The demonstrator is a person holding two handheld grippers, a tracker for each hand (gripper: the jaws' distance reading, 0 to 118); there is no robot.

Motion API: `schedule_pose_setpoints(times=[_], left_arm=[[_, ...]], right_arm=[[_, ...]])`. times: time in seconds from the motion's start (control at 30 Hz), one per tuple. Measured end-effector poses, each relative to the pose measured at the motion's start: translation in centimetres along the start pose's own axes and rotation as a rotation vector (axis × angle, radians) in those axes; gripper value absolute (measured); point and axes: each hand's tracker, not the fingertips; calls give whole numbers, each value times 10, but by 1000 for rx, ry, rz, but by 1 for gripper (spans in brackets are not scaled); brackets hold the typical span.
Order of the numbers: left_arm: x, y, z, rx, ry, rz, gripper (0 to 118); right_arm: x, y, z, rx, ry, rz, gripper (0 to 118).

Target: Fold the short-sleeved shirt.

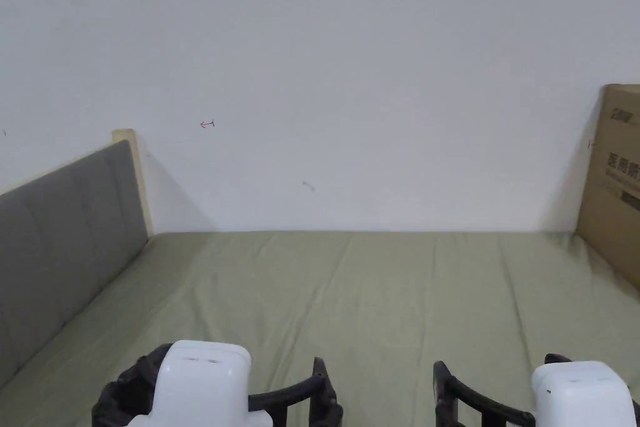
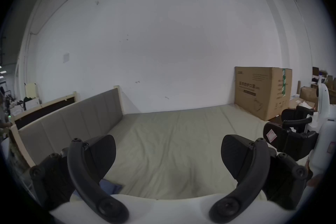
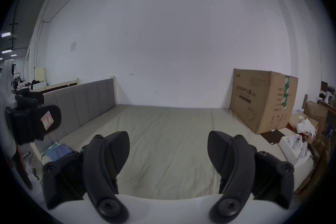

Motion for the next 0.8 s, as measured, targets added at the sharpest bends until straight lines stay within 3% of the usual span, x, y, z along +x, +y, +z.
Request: schedule_pose_setpoints(times=[0.13, 0.27, 0.4, 0.47, 0.6, 0.7, 0.8], left_arm=[[3, -4, -4, 17, -20, 7, 117], [3, -8, -7, -15, -116, 126, 117], [12, -7, -11, -61, -7, 51, 109], [16, -7, -10, -74, -23, 75, 102], [4, -5, -15, -190, -148, 211, 102], [10, -3, -14, -157, -30, 139, 102], [11, 2, -11, -107, -25, 82, 102]], right_arm=[[1, 7, 4, 91, -105, 25, 102], [10, 14, 6, 108, -94, 6, 102], [17, 14, 2, 108, -127, -4, 102], [20, 13, 0, 88, -127, -7, 102], [26, 10, -3, 63, -130, -27, 102], [29, 9, -5, 50, -122, -49, 102], [30, 9, -6, 39, -120, -45, 102]])
